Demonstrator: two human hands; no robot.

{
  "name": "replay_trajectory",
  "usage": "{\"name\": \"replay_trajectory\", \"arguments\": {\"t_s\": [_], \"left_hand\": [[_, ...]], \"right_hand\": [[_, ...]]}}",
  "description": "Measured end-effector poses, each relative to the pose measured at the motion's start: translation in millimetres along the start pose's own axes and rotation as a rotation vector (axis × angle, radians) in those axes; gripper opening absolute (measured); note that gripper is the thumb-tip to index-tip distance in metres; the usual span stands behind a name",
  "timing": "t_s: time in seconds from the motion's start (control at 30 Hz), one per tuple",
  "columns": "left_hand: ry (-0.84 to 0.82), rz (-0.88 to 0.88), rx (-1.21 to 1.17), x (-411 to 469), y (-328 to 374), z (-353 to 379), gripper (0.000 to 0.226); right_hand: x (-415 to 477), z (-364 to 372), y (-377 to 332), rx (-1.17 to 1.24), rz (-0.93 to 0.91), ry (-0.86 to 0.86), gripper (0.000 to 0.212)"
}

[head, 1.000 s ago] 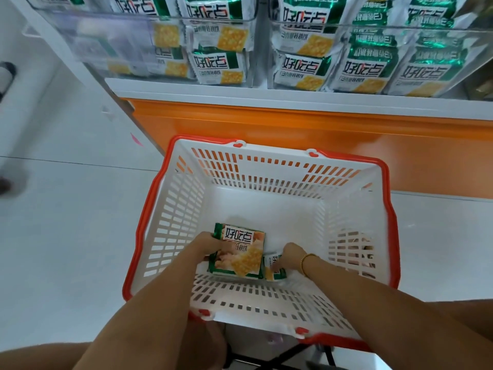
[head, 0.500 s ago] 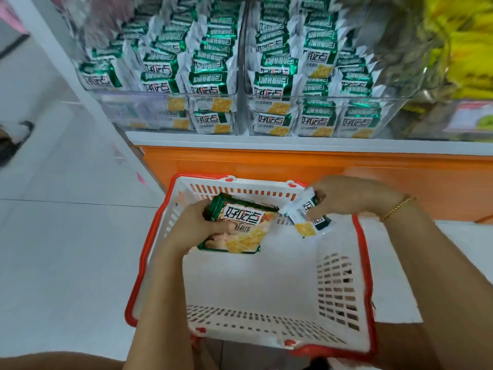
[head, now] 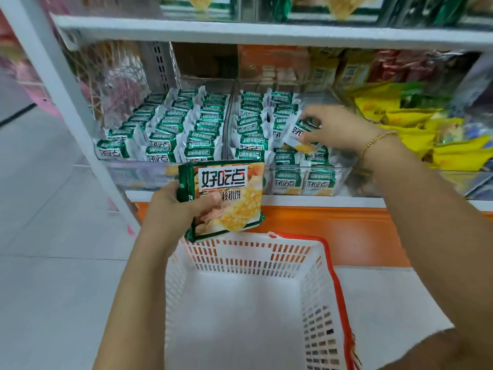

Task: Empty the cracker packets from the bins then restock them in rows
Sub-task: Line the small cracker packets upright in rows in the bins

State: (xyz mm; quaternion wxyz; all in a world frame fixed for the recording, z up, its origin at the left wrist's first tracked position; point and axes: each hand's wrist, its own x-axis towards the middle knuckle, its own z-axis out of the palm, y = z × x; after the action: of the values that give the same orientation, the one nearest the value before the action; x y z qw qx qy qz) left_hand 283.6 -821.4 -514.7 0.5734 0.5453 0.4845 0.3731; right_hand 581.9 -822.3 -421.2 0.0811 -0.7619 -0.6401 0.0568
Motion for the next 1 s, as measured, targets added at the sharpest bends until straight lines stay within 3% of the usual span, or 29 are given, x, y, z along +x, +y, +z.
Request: {"name": "replay_trajectory", "arguments": {"t_s": [0.17, 0.37, 0.43, 0.53, 0.67, 0.77, 0.83, 0.9, 1.0], "left_hand": [[-0.012, -0.042, -0.053, 0, 5, 5, 0.078], [0.000, -0.076, -0.150, 3, 13, 3, 0.063], [-0.014, -0.073, -0.167, 4, 14, 4, 0.060], [-0.049, -0.050, -0.205, 4, 21, 7, 0.058], [-0.092, -0.005, -0.157, 8, 40, 5, 0.071], [-0.089, 0.078, -0.013, 10, 67, 3, 0.067], [-0.106, 0.137, 0.044, 8, 88, 5, 0.056], [-0.135, 0.217, 0.105, 3, 107, 9, 0.047], [-0.177, 0.382, 0.223, -5, 134, 20, 0.045]], "right_hand": [[40, 29, 5, -0.036, 0.038, -0.010, 0.045], [44, 52, 8, 0.413, 0.171, 0.274, 0.049], [42, 59, 7, 0.462, 0.157, 0.312, 0.049], [42, 59, 5, 0.411, 0.155, 0.275, 0.053], [31, 37, -3, 0.272, 0.146, 0.222, 0.058], [8, -2, -10, 0.158, 0.061, 0.282, 0.031], [-15, -36, -14, 0.351, -0.009, 0.268, 0.022], [-43, -65, -22, 0.640, -0.105, 0.115, 0.028], [-79, -90, -31, 0.603, -0.248, -0.040, 0.059]]}}
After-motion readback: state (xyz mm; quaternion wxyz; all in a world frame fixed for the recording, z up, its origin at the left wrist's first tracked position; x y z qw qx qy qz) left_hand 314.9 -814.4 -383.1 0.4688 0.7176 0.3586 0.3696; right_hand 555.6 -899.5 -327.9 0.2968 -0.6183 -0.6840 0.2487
